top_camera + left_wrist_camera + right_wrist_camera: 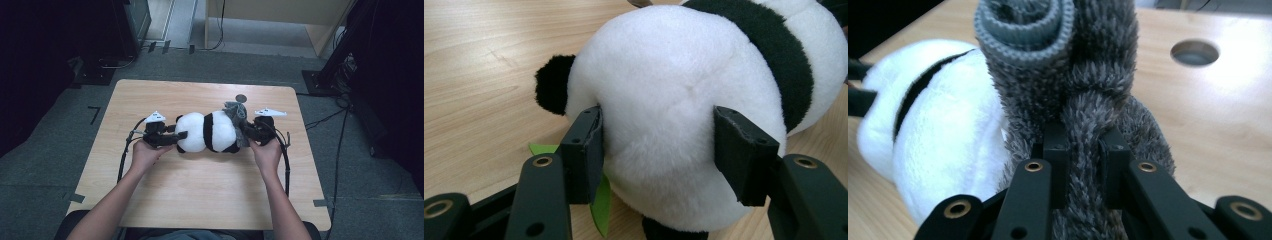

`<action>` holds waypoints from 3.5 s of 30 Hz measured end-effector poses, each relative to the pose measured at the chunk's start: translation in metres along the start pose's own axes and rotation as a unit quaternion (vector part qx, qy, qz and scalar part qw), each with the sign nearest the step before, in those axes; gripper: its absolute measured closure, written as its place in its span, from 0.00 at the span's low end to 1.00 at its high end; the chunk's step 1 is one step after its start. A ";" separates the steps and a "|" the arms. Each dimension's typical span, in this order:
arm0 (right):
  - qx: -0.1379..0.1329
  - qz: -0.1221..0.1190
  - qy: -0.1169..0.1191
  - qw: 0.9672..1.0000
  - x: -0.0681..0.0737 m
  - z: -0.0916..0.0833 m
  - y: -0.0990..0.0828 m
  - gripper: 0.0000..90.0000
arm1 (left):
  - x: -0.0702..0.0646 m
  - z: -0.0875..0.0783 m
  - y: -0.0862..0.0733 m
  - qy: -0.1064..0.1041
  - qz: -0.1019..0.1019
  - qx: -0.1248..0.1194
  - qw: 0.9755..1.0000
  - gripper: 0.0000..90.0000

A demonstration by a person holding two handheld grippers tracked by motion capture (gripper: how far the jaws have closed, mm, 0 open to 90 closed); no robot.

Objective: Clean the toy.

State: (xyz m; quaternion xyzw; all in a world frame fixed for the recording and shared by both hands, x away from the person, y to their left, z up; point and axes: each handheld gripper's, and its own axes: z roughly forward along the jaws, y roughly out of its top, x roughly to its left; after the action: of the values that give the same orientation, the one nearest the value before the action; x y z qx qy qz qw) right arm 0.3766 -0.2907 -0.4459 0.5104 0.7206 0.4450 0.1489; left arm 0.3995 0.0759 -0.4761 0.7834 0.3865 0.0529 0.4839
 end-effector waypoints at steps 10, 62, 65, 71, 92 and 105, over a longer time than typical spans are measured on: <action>0.067 0.033 -0.001 0.997 -0.008 0.017 -0.023 0.89 | 0.006 0.002 0.000 -0.009 0.000 0.009 1.000 0.38; 0.022 0.003 0.010 1.000 0.000 -0.002 0.003 0.89 | 0.010 0.005 0.003 -0.027 -0.003 0.001 1.000 0.34; 0.013 0.018 0.023 0.999 -0.005 0.002 -0.004 0.90 | 0.010 0.005 0.004 -0.027 -0.004 0.004 1.000 0.34; 0.079 0.038 0.008 0.996 -0.015 0.021 -0.020 0.90 | 0.012 0.005 0.003 -0.034 -0.009 0.006 0.999 0.36; -0.021 0.026 -0.001 0.999 -0.011 -0.044 0.011 0.89 | 0.007 0.000 0.004 -0.032 -0.017 0.012 0.999 0.61; -0.040 -0.070 0.074 0.994 0.074 -0.046 0.033 0.89 | 0.003 -0.004 0.008 -0.026 -0.025 0.016 0.999 0.62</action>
State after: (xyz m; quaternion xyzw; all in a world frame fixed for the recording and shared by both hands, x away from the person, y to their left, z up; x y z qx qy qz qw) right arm 0.3332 -0.2464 -0.3765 0.4180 0.7452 0.4987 0.1459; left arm 0.4042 0.0787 -0.4683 0.7827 0.3936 0.0140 0.4821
